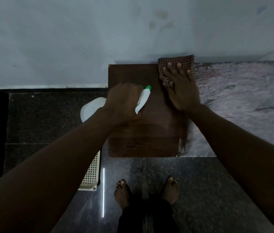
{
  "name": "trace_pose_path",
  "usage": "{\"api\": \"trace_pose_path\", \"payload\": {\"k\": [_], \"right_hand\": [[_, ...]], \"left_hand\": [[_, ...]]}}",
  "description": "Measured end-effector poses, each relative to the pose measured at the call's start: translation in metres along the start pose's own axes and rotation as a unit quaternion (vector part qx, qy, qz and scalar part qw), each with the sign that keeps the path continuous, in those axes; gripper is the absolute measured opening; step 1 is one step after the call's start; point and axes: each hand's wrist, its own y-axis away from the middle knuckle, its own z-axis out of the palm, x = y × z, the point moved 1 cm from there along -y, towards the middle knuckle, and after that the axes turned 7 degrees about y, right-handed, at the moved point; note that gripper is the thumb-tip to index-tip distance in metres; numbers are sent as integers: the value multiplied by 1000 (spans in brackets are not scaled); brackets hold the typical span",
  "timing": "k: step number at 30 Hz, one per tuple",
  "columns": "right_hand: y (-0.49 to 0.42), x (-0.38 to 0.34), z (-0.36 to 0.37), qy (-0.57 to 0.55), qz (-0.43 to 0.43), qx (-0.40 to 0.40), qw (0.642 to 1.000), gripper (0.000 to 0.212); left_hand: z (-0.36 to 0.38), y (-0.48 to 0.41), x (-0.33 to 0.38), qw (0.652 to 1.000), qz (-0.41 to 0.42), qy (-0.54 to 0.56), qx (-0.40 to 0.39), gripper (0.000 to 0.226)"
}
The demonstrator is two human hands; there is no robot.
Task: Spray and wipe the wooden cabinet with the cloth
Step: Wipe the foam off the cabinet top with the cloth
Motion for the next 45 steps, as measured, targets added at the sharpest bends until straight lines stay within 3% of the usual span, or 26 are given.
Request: {"api": "trace_pose_path", "payload": {"k": [10,16,23,30,38,45], "right_hand": [[87,-14,13,19,-92,-22,995,54],[50,3,3,16,0,-17,1000,56],[104,-10,19,9,-46,4,999,56],[104,-7,17,1,-46,-10,999,53],[89,12,12,11,-51,-10,999,50],[38,56,-3,-18,54,8,998,53]], "left_hand": [[-4,-12,15,1000,3,-11,3,40],[-2,-23,28,999,9,-49,-8,50],[1,-32,47,999,27,-24,17,28],[9,-39,61,999,48,-6,15,24],[15,-39,63,999,34,-16,-17,43],[16,-40,61,999,19,-21,-36,54]]}}
